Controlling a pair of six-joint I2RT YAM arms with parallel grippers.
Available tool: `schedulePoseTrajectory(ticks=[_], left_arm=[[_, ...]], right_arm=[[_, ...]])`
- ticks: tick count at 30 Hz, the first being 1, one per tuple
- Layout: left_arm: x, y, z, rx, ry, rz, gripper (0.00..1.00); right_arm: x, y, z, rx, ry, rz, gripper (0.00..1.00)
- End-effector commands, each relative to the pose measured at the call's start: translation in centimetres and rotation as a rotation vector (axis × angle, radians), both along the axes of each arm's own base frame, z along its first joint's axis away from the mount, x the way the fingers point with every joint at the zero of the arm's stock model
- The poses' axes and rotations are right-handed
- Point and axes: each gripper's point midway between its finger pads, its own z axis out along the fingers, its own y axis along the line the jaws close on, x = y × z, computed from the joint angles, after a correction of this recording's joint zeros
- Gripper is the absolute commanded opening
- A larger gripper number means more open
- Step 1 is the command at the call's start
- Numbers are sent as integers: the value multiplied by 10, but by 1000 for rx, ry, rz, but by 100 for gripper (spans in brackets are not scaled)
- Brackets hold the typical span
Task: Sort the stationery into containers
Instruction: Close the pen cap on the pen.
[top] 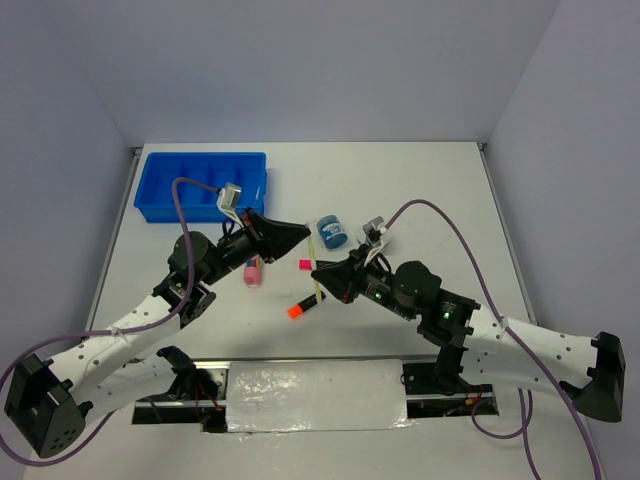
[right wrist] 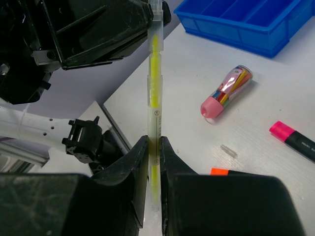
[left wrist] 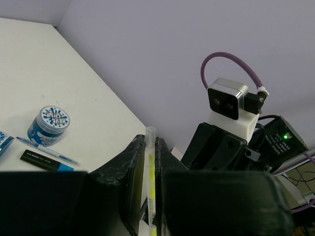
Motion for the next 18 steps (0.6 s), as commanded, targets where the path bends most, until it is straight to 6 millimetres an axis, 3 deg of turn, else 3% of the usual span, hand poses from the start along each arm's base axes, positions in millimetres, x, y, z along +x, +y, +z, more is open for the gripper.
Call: schedulePoseTrajectory(ticks=[1,11,18], left_arm=[[-4,2,16,-33,-63,-1,1],[-12,-3,13,-46,-59,-42,1],[-14,-6,4,-22,-35,-52,4]], right_arm=[[-1,2,33,70,-44,1,0],[10,1,43,63,-68,-50,0],[22,-2,65,68,-134,-111,0]])
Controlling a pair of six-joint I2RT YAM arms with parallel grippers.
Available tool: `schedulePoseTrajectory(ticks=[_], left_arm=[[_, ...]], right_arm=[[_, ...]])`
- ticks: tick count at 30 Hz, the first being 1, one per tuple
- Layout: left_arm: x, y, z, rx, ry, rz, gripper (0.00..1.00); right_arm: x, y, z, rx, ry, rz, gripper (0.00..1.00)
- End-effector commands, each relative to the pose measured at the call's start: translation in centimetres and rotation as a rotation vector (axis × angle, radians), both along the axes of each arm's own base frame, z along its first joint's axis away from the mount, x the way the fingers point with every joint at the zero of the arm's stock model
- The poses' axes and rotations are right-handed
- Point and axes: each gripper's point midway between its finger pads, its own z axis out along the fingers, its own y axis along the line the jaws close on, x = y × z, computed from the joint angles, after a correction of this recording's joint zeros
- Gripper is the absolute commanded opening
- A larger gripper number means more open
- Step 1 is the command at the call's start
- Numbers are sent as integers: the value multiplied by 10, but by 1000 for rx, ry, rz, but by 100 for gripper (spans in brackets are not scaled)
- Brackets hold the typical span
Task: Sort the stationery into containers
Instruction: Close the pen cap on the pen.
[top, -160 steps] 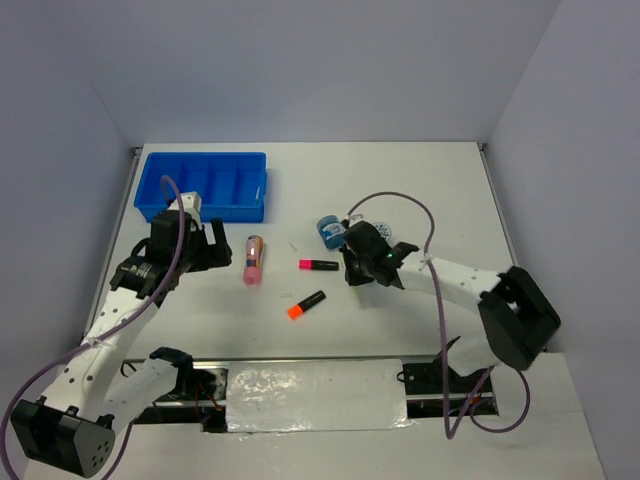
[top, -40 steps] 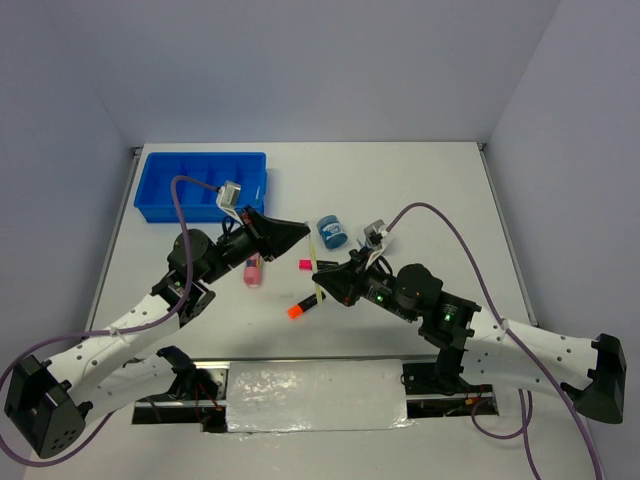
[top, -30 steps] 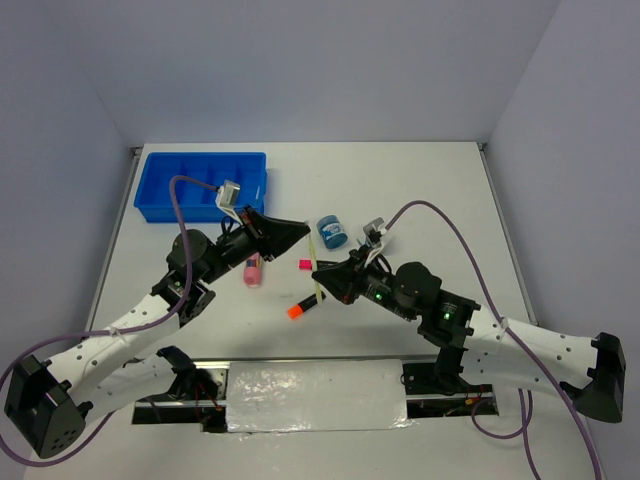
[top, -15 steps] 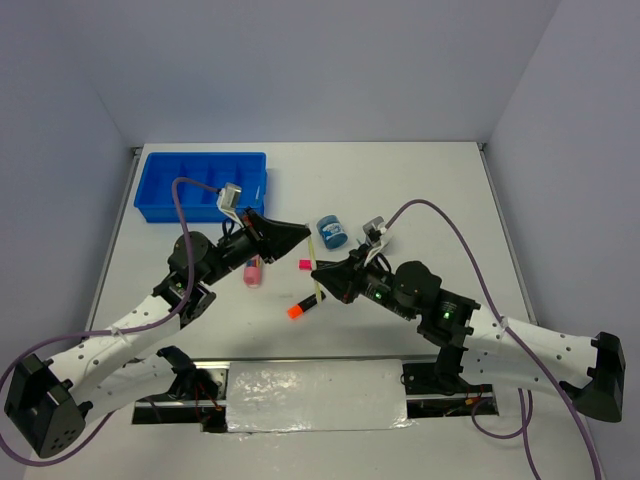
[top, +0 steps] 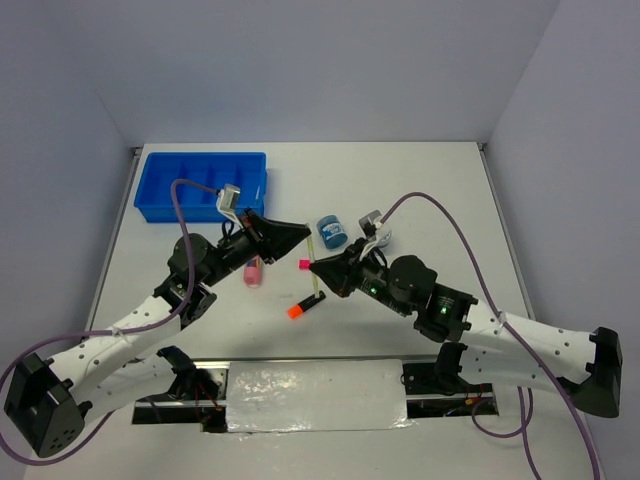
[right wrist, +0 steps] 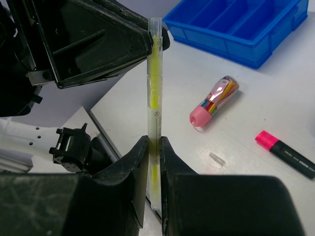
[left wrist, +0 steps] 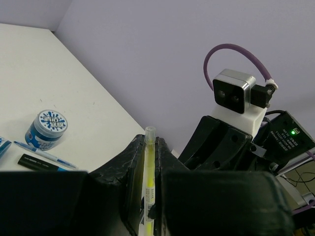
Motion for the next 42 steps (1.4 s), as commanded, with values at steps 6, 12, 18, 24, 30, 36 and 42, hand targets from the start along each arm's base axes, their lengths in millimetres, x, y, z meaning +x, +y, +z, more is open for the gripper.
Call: schedulePoseTrajectory(ticks=[6,12,18,24,30,36,42], left_arm=[[-11,-6,-4,30,-13,-46,26],[-10,-8,-2,61,-28,-50,45],[-14,-9,5,46,-60,-64,12],[-43,-16,22,32,-200,-208,0],[-58,-13,45,39,-321,-243,0],[-43,-9,40,103,-277,-157,42],[-24,-2,50,131,-237,-46,68]], right_arm=[[8,6,64,110,-164,-20,0],[2,12,55,109,-158,31,0],[0,14,53,100,-152,46,0],[-14,29,42,73,-162,158,47],[-12,37,29,61,-128,169,14],[-10,34,34,77,-134,153,0],[-10,38,29,63,-122,159,0]])
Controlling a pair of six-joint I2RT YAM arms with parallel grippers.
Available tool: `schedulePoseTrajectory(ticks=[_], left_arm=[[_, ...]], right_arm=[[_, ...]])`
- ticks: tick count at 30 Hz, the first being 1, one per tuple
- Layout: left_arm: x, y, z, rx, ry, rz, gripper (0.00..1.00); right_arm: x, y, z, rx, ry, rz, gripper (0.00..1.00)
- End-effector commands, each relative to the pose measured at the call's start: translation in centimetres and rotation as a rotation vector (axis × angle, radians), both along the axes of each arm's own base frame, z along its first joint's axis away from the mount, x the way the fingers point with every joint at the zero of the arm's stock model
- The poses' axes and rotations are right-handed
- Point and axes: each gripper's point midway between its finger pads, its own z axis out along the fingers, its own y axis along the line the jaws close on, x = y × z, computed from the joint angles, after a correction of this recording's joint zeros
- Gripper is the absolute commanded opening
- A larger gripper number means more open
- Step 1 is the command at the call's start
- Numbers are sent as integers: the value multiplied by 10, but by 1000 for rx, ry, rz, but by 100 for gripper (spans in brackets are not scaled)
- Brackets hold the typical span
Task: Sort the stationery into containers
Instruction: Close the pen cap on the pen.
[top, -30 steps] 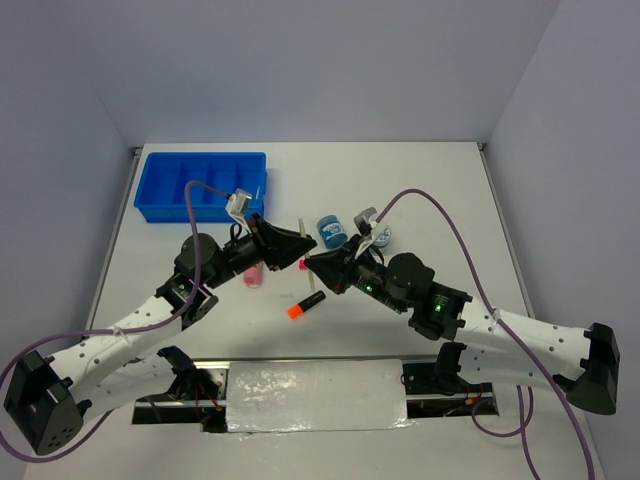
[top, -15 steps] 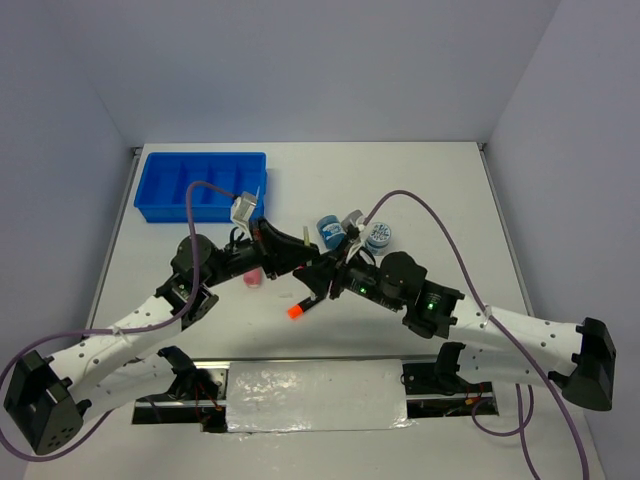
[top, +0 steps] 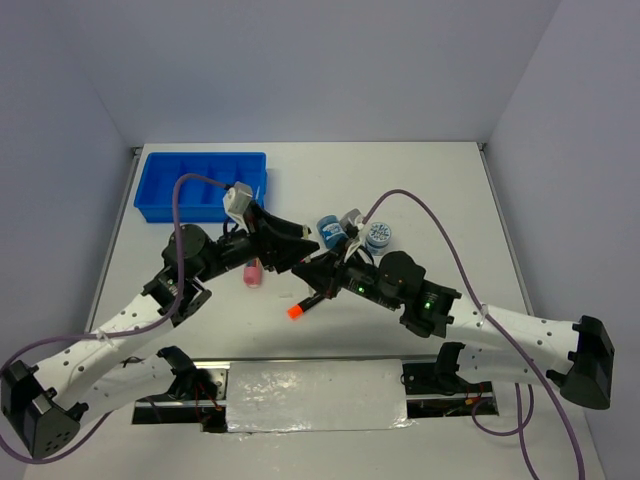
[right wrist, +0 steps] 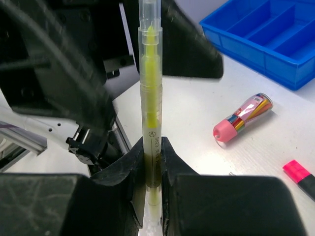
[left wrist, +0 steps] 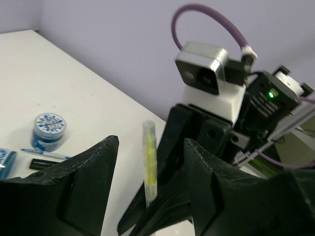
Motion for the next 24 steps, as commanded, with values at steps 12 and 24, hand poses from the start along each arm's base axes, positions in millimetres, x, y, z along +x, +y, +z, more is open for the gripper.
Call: schedulePoseTrajectory(ticks=[12,24], left_arm=[[31,17,40,-5,-33,207,60],[21,6,8,30,26,129,1]], right_arm=[[3,6,22,25,-17,-1,0],[23,7,44,-5,-38,-75,0]])
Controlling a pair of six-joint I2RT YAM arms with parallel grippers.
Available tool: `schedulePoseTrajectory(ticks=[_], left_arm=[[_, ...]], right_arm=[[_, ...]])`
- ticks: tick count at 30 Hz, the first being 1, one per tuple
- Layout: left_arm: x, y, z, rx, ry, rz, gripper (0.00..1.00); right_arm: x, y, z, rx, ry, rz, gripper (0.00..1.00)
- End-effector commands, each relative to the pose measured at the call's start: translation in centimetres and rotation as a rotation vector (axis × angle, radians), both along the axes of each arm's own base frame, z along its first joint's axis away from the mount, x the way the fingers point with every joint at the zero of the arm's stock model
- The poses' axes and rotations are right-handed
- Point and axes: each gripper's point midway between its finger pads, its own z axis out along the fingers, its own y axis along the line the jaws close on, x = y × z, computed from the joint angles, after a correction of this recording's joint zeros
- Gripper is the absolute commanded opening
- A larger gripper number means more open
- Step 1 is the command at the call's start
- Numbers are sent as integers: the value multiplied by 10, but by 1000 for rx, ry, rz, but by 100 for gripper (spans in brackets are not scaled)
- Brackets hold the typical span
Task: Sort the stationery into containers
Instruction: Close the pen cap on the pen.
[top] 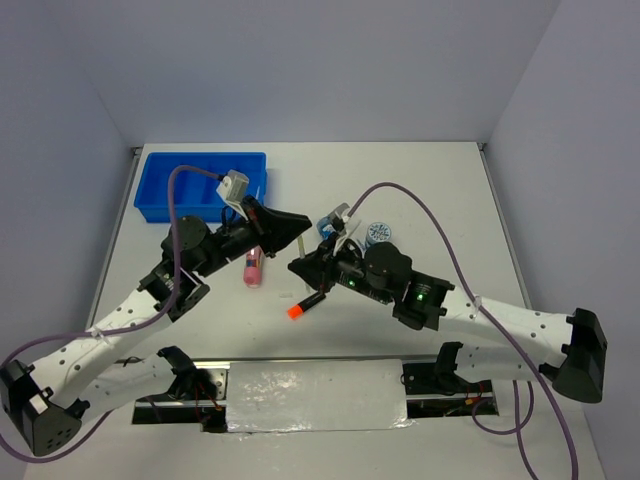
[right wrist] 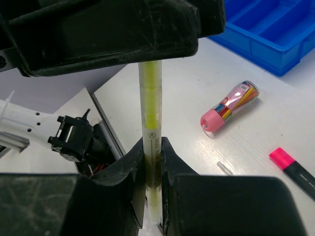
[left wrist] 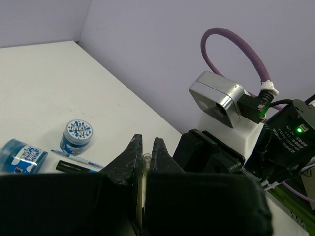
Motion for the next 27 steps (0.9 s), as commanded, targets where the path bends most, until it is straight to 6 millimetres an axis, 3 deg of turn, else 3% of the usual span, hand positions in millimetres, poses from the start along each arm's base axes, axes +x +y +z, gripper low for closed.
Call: schedulePoseTrajectory(ticks=[1,6,11,12,17,18,22,27], left_arm=[[-8,-3,-6,4,-8,-36,0],[-13,-3,-24,25,10,-43,0],[-18,-7,-46,64,39,-52,0],[-19,-8,-52,69,41,-56,0],[-30,-23,-74,91,83,-90,0],[-33,-26,-82,97,99,-101,0],[-48,-36,-98,118,113,-121,0],[-50,-37,-106,137,129,-116,0]], right_arm=[[15,-1,65,99,-88,-50,0],[36,-6,93,122,-119,-87,0],[57,-15,145,203,-164,-99,0],[56,-17,163,230,-182,-89,0],[68,-19,200,264,-221,-86,0],[66,-23,220,289,-245,-87,0],[67,-25,238,298,-268,-82,0],[69,-29,233,312,-258,-89,0]])
